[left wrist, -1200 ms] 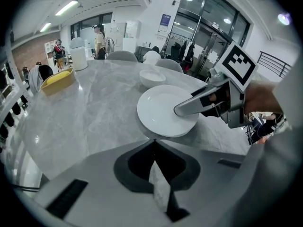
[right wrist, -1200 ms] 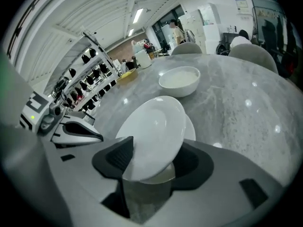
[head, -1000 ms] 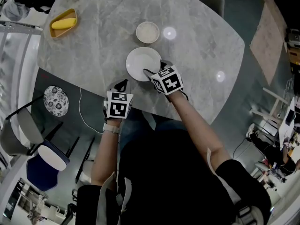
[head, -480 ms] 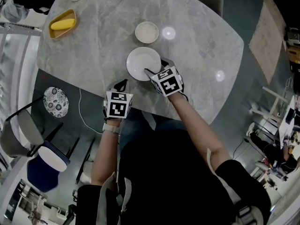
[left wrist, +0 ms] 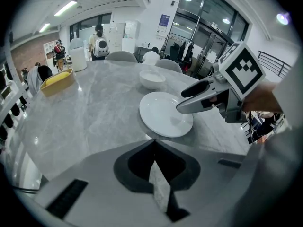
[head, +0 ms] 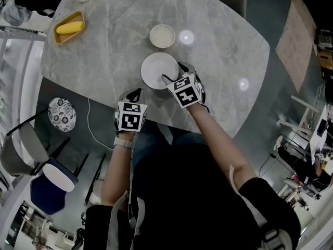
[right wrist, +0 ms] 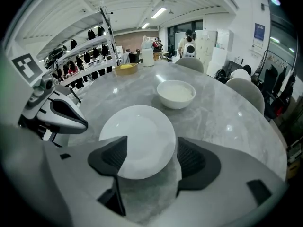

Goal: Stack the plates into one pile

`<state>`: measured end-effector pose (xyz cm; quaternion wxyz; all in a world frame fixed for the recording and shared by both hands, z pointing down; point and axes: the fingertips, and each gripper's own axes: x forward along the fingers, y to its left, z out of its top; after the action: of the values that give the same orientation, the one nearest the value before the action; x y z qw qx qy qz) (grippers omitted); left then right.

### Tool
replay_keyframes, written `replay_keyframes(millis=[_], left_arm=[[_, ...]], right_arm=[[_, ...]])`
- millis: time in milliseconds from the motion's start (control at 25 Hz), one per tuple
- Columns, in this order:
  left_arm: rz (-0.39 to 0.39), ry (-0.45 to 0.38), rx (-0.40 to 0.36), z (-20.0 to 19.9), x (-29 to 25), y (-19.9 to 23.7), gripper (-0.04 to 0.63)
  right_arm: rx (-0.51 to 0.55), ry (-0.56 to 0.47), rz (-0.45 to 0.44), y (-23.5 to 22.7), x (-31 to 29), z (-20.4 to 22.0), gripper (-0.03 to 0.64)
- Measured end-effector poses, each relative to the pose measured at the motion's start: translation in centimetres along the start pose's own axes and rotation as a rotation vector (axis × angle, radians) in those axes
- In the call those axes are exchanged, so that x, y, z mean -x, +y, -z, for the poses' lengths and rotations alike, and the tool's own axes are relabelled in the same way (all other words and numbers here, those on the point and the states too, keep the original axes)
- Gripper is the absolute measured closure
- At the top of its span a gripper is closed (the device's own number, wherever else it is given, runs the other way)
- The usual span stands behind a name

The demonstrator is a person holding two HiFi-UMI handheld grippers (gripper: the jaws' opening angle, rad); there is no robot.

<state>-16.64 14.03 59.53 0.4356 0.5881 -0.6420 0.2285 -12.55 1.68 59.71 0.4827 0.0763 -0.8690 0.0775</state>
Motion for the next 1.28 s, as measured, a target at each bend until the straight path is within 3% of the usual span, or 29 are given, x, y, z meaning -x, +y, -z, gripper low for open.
replay_keyframes(millis=[560,960,1280], left_arm=[[0.046,-0.042,-0.117,-3.9,0.1,-3.1,0.588],[0.161,-0.116,-0.272,-9.4,0.4,-9.3,0.588],[0.25,-0.224,-0.374,-15.2,2.7,-15.4,0.588]], right_arm=[[-0.153,-0.137,0.01,-1.6,5.4,-0.5,0.307],[-0.284,-0.31,0.178,-6.0,13.8,0.3,0.556],[-0.389,-0.441,0.229,-8.2,22.4,1.4,0.584]])
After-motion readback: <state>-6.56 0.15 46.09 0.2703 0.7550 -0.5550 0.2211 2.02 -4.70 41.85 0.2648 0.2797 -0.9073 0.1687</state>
